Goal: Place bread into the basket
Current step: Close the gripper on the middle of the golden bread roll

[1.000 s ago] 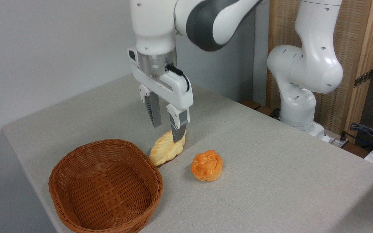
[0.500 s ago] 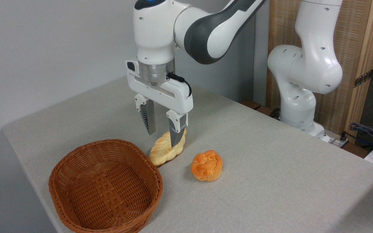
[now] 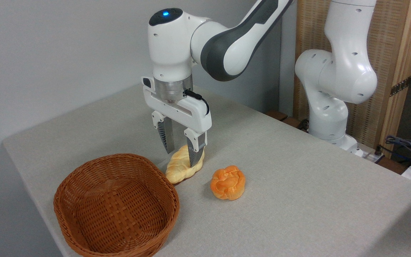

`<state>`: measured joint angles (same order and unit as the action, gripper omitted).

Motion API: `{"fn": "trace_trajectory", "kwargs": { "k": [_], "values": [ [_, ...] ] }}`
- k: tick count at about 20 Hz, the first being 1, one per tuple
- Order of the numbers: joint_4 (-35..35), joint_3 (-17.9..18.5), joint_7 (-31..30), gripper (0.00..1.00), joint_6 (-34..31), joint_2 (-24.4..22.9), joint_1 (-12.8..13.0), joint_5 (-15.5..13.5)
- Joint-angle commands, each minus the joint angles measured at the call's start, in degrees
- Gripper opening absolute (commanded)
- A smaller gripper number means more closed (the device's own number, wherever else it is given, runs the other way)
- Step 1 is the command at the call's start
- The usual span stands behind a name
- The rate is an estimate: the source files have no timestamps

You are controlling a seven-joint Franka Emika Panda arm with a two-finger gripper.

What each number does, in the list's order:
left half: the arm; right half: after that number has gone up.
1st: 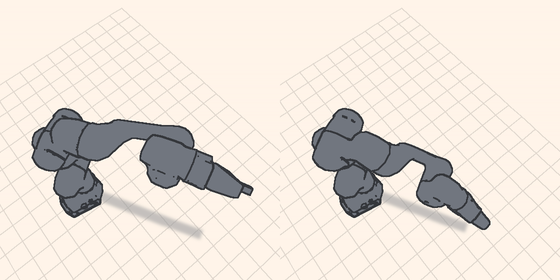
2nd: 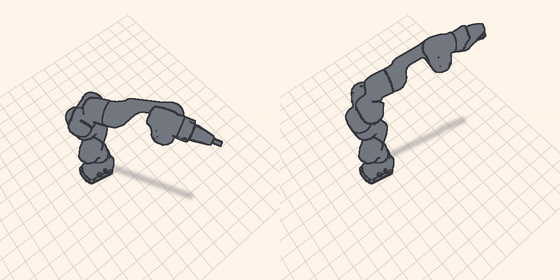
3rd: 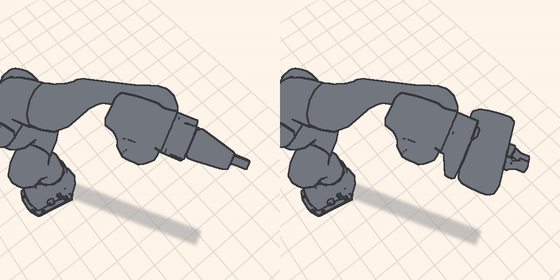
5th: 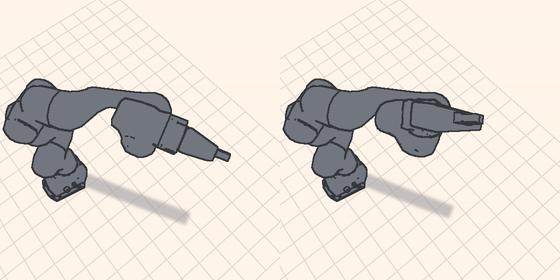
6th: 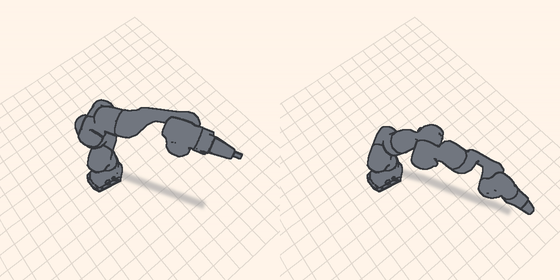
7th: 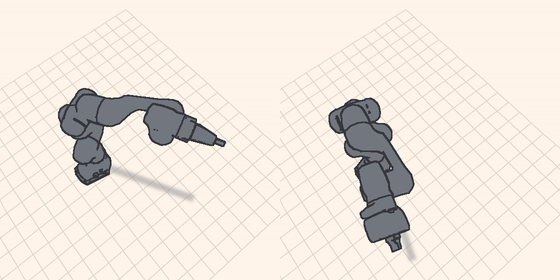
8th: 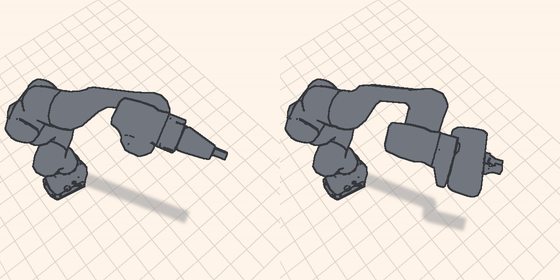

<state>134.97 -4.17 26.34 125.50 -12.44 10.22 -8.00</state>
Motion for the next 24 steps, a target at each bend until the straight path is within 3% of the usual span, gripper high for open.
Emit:
{"fn": "trace_trajectory", "kwargs": {
  "k": [1,5,8,24],
  "values": [
    [1.1,-0.1,-0.1,0.54,1.9,-0.1,0.3,-0.5],
    [1.1,-0.1,0.0,0.3,1.8,0.1,0.1,-0.5],
    [1.7,-0.1,0.0,0.25,1.8,0.4,0.0,-0.5],
    [-1.3,0.7,1.4,0.17,-3.7,-0.1,-0.7,-0.3]
  ]
}}
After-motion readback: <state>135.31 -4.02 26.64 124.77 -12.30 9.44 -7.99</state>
